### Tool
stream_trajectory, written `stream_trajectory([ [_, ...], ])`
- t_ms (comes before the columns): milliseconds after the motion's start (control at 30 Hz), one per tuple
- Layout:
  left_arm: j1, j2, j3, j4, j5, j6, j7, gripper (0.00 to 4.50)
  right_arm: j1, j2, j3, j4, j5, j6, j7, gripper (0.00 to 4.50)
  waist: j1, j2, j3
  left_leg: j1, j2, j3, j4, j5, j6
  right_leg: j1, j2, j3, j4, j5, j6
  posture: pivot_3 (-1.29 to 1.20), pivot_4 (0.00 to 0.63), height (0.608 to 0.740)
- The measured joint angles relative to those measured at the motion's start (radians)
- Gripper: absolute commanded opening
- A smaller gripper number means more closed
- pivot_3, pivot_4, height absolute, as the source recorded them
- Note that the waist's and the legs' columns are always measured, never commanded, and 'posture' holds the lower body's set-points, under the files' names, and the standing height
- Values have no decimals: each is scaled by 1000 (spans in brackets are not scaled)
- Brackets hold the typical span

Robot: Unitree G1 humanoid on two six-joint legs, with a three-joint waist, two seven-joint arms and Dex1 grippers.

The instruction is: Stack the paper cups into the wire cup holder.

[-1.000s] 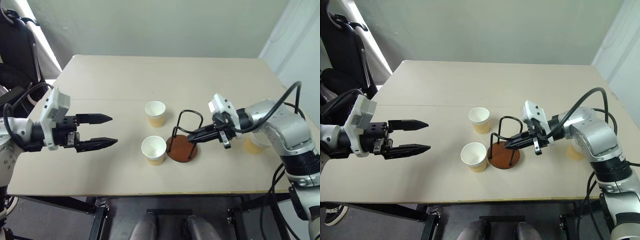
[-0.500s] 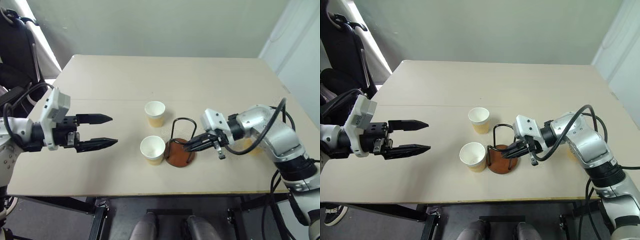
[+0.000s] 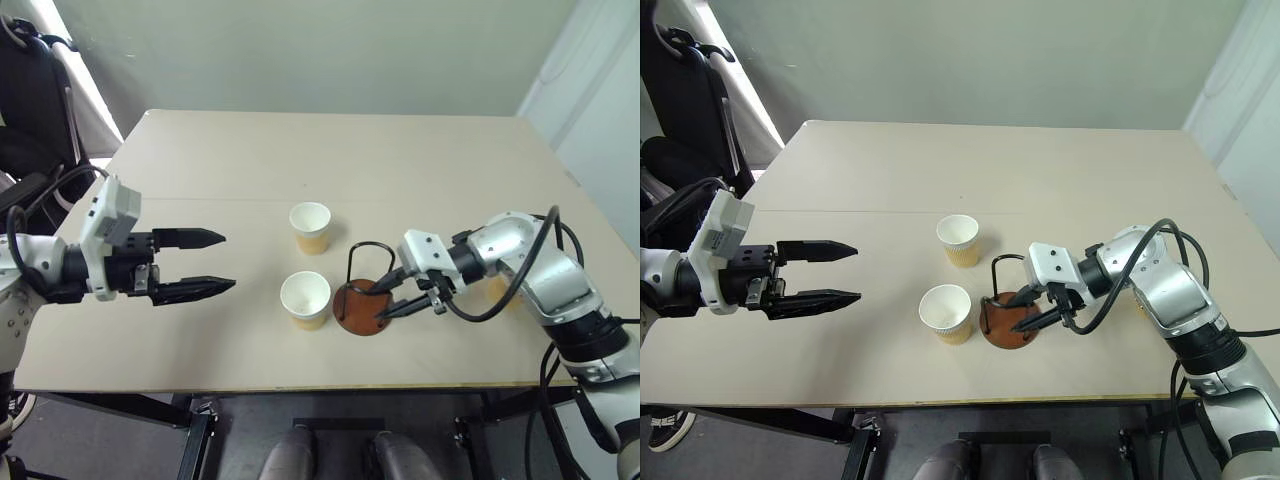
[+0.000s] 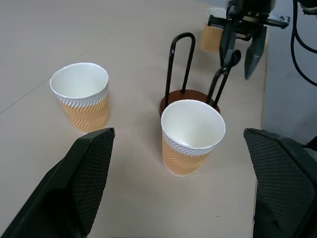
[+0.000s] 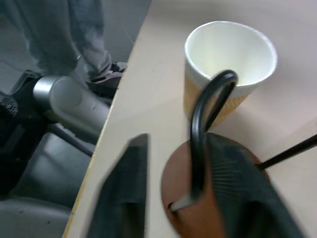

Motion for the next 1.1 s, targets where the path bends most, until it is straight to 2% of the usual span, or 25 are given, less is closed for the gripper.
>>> stream_trajectory([
  [133, 0, 2, 0, 0, 0, 1, -3, 4500, -25, -16, -1, 25, -8, -14, 11, 4271, 0, 0, 0, 0, 0, 0, 0, 0, 0, 0, 0, 0, 0, 0, 0, 0, 150, 740],
  [167, 0, 4, 0, 0, 0, 1, -4, 4500, -31, -23, -5, 26, -7, -15, 12, 4484, 0, 0, 0, 0, 0, 0, 0, 0, 0, 0, 0, 0, 0, 0, 0, 0, 150, 740],
  [300, -60, 29, -13, 15, 5, -3, -25, 4500, -59, -110, -81, 18, 29, 8, 31, 4484, 6, -1, 1, -1, 0, 0, 0, 0, 0, 0, 0, 0, 0, 0, 0, 0, 150, 740],
  [467, -221, 45, -59, 15, -6, -5, -65, 4500, -78, -333, -297, -13, 89, 114, 18, 4484, 16, -2, 1, -2, 0, 0, 0, -1, -2, 0, 0, 0, -2, -1, -2, 0, 150, 740],
  [567, -270, 39, -102, -17, -17, -5, -97, 4500, 91, -480, -402, -50, 83, 148, 6, 4484, 17, -4, -1, 0, 0, 0, 0, -5, -5, 2, 0, 0, -2, -2, -1, 0, 150, 740],
  [667, -282, 28, -160, -50, -18, -4, -124, 4500, 266, -542, -435, -66, 64, 155, -5, 4484, 13, -4, 0, 0, 0, 1, 0, -5, -5, 1, 0, 1, -1, -3, 1, 0, 150, 740],
  [800, -302, 4, -207, -57, -15, -5, -144, 4500, 382, -568, -438, -60, 6, 138, -62, 4484, 4, -3, 0, 1, 1, 2, 0, -3, -4, 1, 1, 2, 0, -3, 3, 0, 150, 740],
  [1100, -318, -4, -212, -70, -16, -15, -158, 4500, 400, -571, -418, -15, -55, 82, -124, 4484, 5, -3, 0, 0, 1, 2, 3, -3, 2, 3, 1, 2, -1, -2, 7, 0, 150, 740],
])
